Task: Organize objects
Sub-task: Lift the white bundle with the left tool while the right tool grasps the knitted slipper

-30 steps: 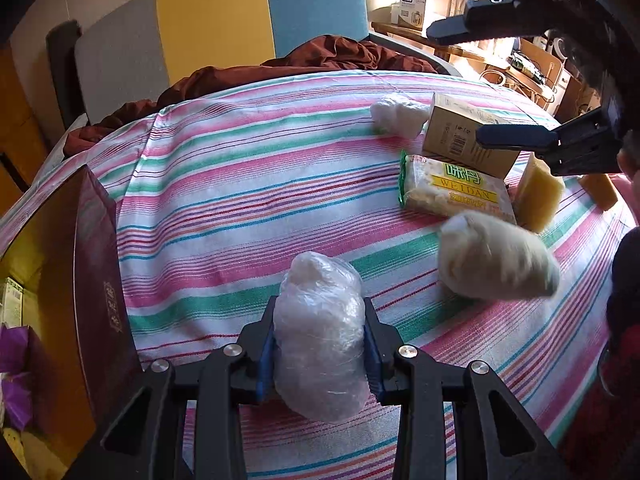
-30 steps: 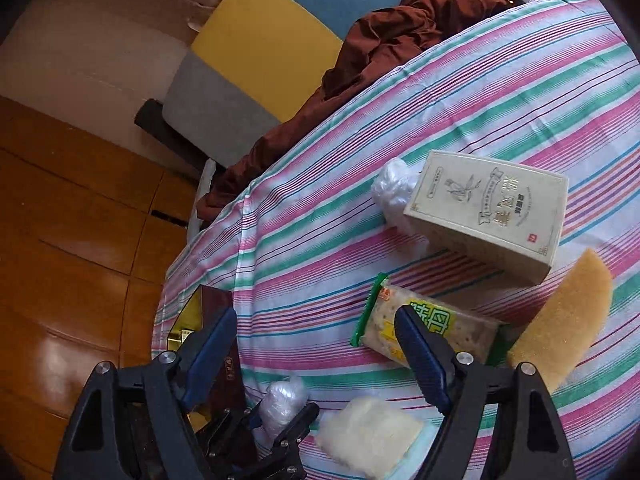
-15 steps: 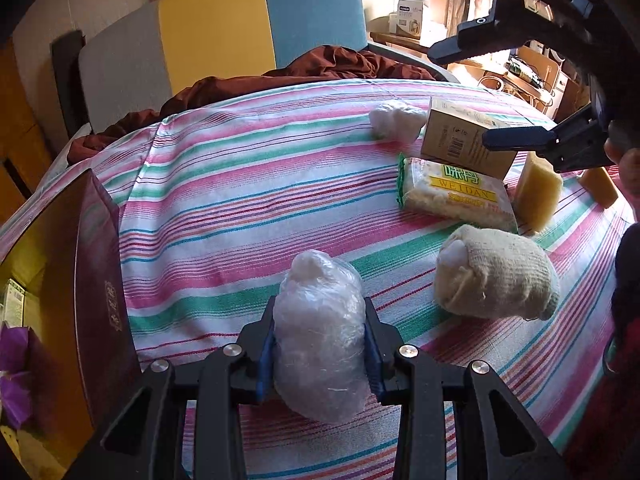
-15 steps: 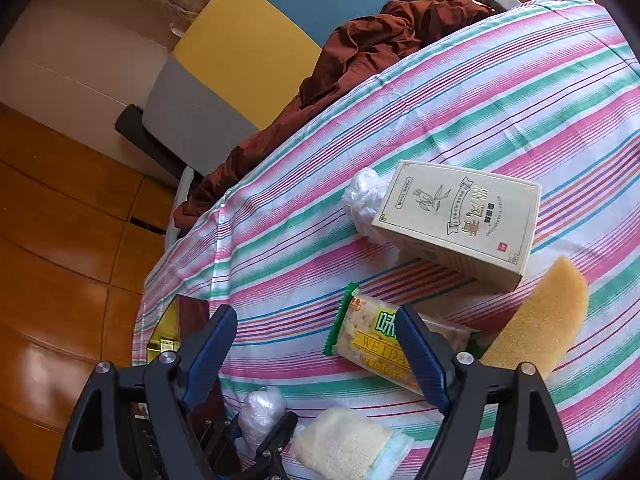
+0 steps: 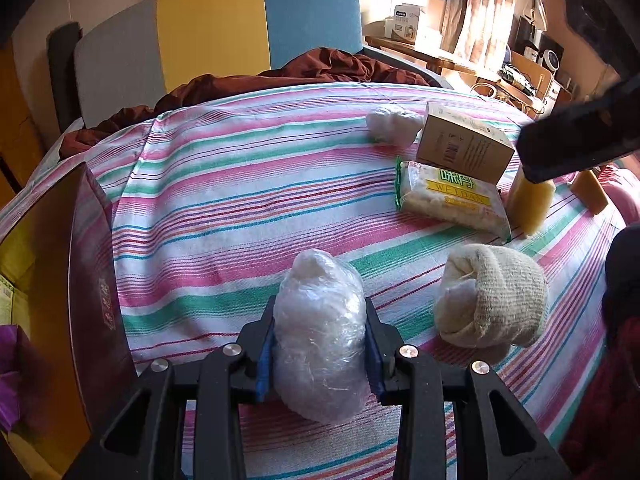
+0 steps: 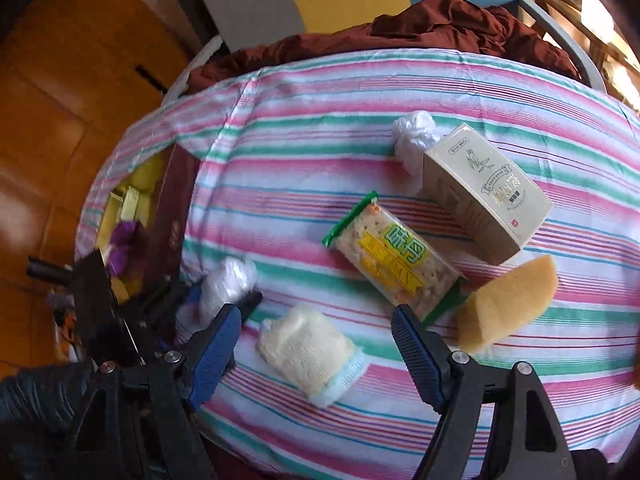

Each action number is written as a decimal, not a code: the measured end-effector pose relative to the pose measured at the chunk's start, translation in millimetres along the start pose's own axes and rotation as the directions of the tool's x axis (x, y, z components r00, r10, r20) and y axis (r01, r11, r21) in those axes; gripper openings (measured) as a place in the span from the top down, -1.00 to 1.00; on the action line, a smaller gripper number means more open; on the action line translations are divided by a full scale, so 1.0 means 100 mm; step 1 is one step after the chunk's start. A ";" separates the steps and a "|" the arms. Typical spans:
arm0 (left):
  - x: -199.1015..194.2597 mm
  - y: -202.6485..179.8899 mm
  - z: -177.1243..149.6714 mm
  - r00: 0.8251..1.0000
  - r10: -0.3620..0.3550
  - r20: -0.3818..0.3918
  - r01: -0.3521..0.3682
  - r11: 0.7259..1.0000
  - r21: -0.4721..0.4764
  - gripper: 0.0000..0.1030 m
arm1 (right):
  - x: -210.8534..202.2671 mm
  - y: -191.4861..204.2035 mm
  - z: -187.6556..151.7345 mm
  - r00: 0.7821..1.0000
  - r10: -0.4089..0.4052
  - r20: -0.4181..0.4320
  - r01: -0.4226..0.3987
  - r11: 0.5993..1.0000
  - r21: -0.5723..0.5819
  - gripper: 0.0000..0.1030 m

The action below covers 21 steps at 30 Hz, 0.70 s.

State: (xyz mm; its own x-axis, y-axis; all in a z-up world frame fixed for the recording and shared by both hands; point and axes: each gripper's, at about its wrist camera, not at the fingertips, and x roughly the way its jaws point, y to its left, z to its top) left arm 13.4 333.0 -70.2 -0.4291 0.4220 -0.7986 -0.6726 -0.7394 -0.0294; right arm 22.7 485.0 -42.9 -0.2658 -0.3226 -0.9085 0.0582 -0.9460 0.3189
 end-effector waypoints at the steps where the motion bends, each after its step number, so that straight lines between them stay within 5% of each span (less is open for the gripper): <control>1: 0.00 0.00 0.00 1.000 -0.002 0.001 0.002 1.000 0.000 0.27 | 0.04 0.06 -0.04 0.999 -0.009 -0.037 0.008 0.999 -0.046 -0.53; 5: 0.02 0.02 -0.01 1.000 -0.009 0.009 0.009 1.000 -0.003 0.26 | 0.25 0.30 -0.16 0.981 -0.125 -0.145 0.091 0.971 -0.222 -0.49; 12: 0.02 0.03 -0.03 1.000 -0.013 0.012 0.013 1.000 -0.002 0.26 | 0.61 0.47 -0.11 0.948 -0.253 -0.193 0.176 0.921 -0.347 -0.49; 14: 0.01 0.03 -0.03 1.000 -0.014 0.012 0.014 1.000 -0.002 0.25 | 0.68 0.42 -0.09 0.942 -0.272 -0.195 0.195 0.919 -0.342 -0.29; 21: 0.01 0.03 -0.04 1.000 -0.012 0.019 0.012 1.000 -0.007 0.25 | 0.68 0.24 -0.01 0.979 -0.179 -0.097 0.159 0.969 -0.188 -0.09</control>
State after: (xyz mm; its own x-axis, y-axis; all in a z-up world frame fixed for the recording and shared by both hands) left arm 13.5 328.9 -73.2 -0.4324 0.4403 -0.7868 -0.6734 -0.7381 -0.0430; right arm 6.5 440.1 -97.6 -0.1771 -0.1491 -0.9728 0.1947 -0.9742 0.1139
